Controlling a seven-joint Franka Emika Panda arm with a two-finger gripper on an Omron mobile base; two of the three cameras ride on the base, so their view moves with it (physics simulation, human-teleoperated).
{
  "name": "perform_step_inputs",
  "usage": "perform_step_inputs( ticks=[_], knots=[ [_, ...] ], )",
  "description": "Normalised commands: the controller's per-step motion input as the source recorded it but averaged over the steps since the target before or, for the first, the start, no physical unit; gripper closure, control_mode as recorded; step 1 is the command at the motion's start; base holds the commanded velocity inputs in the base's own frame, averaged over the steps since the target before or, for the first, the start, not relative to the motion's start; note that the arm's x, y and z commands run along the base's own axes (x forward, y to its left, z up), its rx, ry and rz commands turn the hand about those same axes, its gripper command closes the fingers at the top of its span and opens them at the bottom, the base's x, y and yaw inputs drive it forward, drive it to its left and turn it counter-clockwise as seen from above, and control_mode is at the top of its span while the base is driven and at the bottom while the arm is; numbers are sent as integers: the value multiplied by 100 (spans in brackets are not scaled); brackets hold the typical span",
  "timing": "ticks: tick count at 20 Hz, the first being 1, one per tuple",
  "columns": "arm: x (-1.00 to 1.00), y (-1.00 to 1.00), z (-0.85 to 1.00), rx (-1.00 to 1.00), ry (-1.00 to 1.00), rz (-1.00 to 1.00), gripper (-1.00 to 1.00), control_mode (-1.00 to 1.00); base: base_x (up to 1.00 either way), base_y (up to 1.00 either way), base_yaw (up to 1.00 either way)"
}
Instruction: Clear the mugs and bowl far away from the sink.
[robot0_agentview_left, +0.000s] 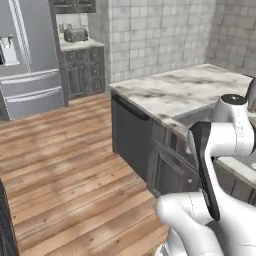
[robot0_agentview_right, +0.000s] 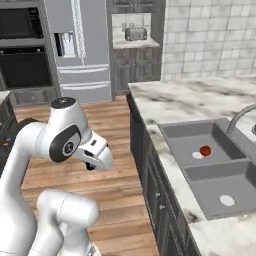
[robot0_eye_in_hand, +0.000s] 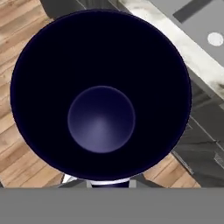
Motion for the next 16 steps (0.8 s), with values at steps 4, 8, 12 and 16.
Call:
perform_step_inputs(
  ticks=[4, 8, 12, 16],
  knots=[
    [0, 0, 0, 0, 0, 0, 100, 100, 0, 33, 96],
    [0, 0, 0, 0, 0, 0, 100, 100, 0, 32, 96],
    [0, 0, 0, 0, 0, 0, 100, 100, -4, 30, 100],
    [0, 0, 0, 0, 0, 0, 100, 100, -2, 63, 90]
  ],
)
